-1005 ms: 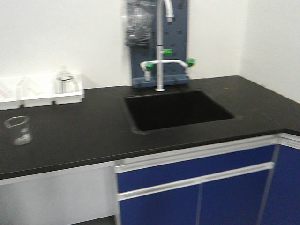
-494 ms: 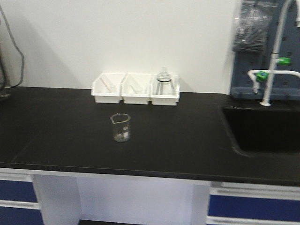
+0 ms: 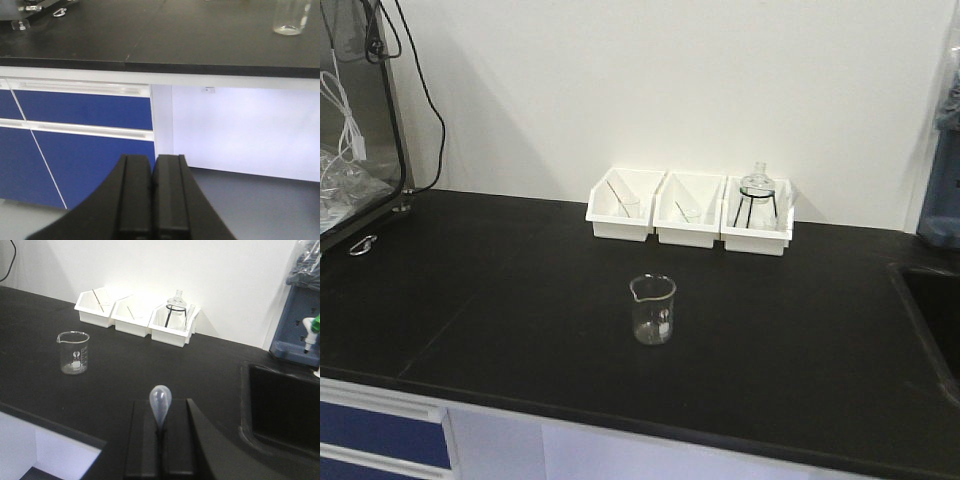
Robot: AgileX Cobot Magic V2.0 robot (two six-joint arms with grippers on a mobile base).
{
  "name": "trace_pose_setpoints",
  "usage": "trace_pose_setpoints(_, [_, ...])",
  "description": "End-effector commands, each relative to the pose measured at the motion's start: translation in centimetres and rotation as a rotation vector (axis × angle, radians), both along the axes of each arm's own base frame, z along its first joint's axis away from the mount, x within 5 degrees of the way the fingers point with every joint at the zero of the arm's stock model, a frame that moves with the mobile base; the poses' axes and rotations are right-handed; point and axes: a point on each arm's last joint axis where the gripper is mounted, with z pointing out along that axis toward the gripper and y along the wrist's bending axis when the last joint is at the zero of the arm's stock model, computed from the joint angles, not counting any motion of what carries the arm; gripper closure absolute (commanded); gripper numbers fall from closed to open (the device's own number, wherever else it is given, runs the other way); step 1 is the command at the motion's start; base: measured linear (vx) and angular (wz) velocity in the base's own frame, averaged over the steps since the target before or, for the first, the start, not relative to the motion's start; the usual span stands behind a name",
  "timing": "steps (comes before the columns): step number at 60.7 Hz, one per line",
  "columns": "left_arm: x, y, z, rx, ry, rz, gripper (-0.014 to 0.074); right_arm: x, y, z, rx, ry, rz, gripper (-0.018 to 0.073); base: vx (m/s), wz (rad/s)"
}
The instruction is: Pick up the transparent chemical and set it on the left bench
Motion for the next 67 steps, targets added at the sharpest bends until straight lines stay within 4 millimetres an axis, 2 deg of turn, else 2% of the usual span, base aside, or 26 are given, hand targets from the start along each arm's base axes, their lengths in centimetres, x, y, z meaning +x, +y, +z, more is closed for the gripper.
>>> trace_pose_setpoints(1, [-0.15,0.02,0.27,-0.014,-0.081,-0.001,0.0600,0.09,-0.15,1.51,-0.008,-0.094,-0.017,0.0562,0.31,0.11])
trace_pose_setpoints(67, [-0.15,0.02,0.27,-0.014,-0.081,-0.001,0.0600,0.09,-0.15,1.51,-0.008,-0.094,-0.017,0.0562,0.28,-0.02])
